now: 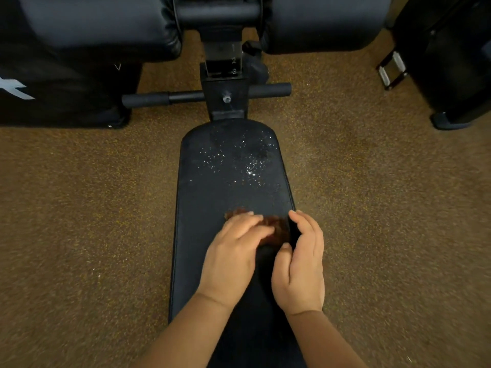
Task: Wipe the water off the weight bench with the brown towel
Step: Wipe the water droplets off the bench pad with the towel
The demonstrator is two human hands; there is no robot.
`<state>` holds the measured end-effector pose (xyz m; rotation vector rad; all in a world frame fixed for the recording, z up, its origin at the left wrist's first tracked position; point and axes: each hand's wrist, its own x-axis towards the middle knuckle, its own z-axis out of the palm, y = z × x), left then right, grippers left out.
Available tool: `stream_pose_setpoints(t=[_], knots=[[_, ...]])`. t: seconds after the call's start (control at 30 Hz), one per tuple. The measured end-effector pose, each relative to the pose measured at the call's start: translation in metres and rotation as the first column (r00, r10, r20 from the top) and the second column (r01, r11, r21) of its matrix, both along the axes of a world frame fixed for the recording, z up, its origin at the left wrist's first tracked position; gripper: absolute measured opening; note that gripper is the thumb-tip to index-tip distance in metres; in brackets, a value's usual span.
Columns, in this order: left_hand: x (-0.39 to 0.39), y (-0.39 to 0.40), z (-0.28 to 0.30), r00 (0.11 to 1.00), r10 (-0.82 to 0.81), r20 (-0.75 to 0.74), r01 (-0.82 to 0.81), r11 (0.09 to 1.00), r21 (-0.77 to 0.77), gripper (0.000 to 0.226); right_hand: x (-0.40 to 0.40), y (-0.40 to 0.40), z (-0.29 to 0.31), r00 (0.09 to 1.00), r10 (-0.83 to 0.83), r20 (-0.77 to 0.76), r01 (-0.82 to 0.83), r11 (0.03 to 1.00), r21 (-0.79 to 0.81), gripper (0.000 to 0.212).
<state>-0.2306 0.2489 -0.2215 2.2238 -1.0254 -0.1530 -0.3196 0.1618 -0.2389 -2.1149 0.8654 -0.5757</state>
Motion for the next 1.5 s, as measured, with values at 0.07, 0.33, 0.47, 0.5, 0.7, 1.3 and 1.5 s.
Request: stream_pose_setpoints(t=[0.07,0.33,0.47,0.5,0.7,1.3,1.5], knots=[[0.016,-0.029,-0.001,0.996,0.083,-0.021,-0.084,0.996,-0.033,0.033,0.0,0.0,-0.001,1.0,0.006,-0.001,-0.006,1.0,-0.008,0.053],[0.015,-0.018,0.018,0.983,-0.06,-0.176,0.064,0.998,0.013,0.051,-0.002,-0.001,0.0,0.999,0.038,-0.036,-0.039,0.999,-0.015,0.051],[0.02,0.025,0.024,0.994,0.06,-0.086,-0.048,0.99,0.132,0.066,-0.001,0.001,0.002,0.999,0.028,-0.039,-0.03,0.999,-0.034,0.047],[0.021,0.03,0.017,0.987,0.142,-0.074,-0.124,0.972,0.2,0.064,-0.001,0.0,0.002,0.998,0.026,-0.048,-0.027,0.999,-0.032,0.047],[0.014,0.038,-0.011,0.97,0.243,0.026,-0.238,0.918,0.318,0.056,0.002,-0.001,0.009,0.987,0.112,-0.113,-0.123,0.988,-0.089,0.057],[0.018,0.037,-0.014,0.973,0.218,0.074,-0.23,0.911,0.343,0.055,0.077,-0.069,0.007,0.98,0.077,-0.182,-0.124,0.957,-0.264,0.028],[0.018,0.037,-0.014,0.972,0.222,0.081,-0.236,0.906,0.352,0.055,0.022,-0.057,0.01,0.892,0.406,-0.201,-0.452,0.823,-0.345,0.025]])
